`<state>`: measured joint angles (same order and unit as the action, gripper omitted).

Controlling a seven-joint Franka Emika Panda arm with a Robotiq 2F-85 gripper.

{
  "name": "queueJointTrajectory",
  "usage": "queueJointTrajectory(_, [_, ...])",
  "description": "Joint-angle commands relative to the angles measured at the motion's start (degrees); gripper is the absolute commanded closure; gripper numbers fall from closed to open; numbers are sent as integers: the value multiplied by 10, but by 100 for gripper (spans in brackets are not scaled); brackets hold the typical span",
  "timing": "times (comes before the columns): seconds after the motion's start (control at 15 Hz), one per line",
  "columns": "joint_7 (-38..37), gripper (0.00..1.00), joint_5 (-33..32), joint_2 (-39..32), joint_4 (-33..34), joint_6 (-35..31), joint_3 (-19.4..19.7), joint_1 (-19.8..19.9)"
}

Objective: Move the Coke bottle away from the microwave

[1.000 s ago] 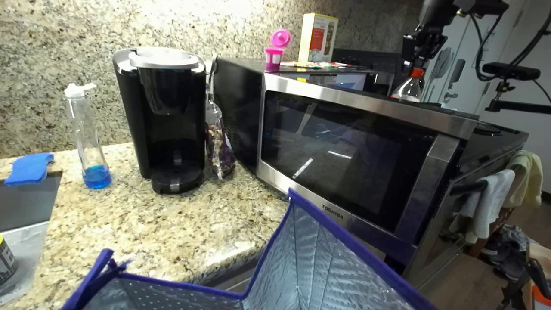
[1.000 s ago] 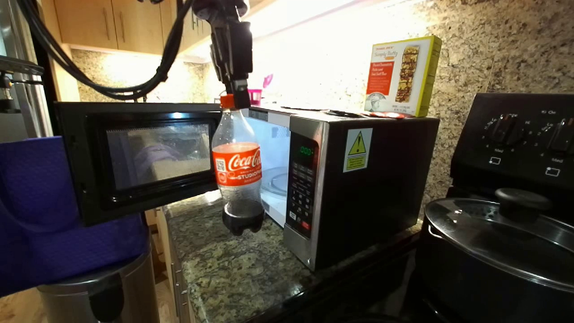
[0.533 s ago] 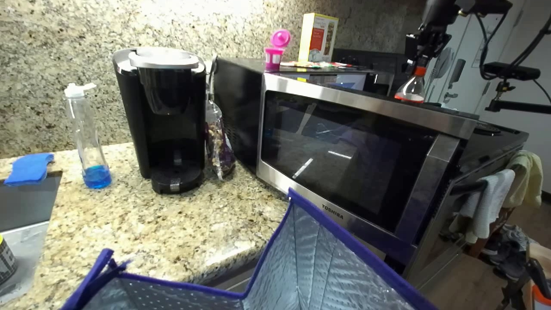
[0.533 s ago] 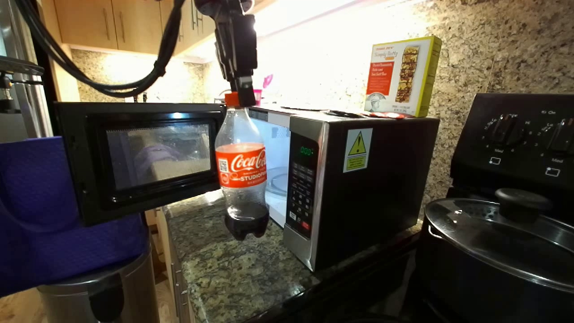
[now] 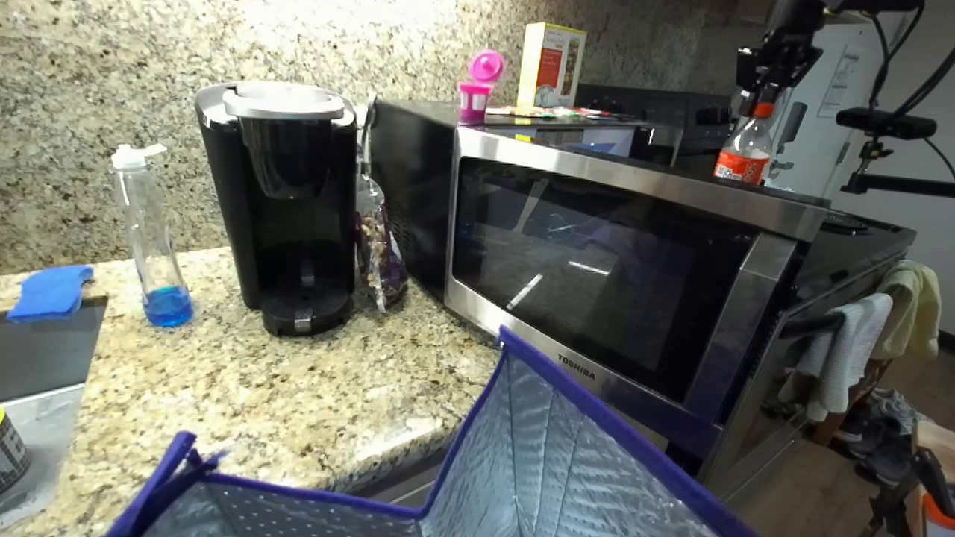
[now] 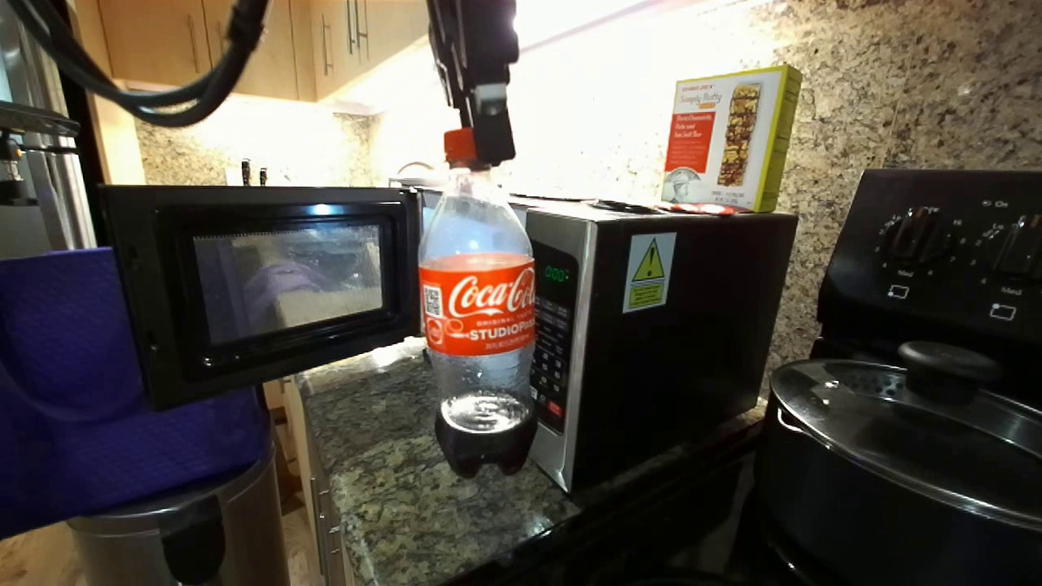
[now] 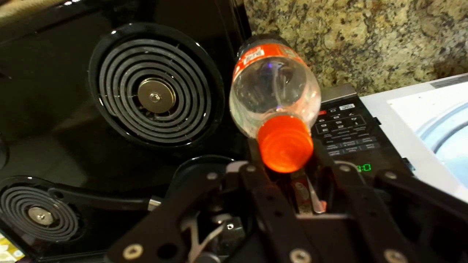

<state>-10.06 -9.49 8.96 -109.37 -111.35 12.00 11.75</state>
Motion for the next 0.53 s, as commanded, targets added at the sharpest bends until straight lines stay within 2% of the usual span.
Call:
queueJointTrajectory(0.0, [1, 90, -2, -30, 42, 18, 7, 11])
queueJointTrajectory(0.07, [3, 90, 0, -32, 44, 15, 9, 10])
queueJointTrajectory(0.13, [1, 65, 1, -17, 20, 5, 8, 7])
queueJointTrajectory(0.47, [1, 65, 1, -28, 29, 5, 10, 7])
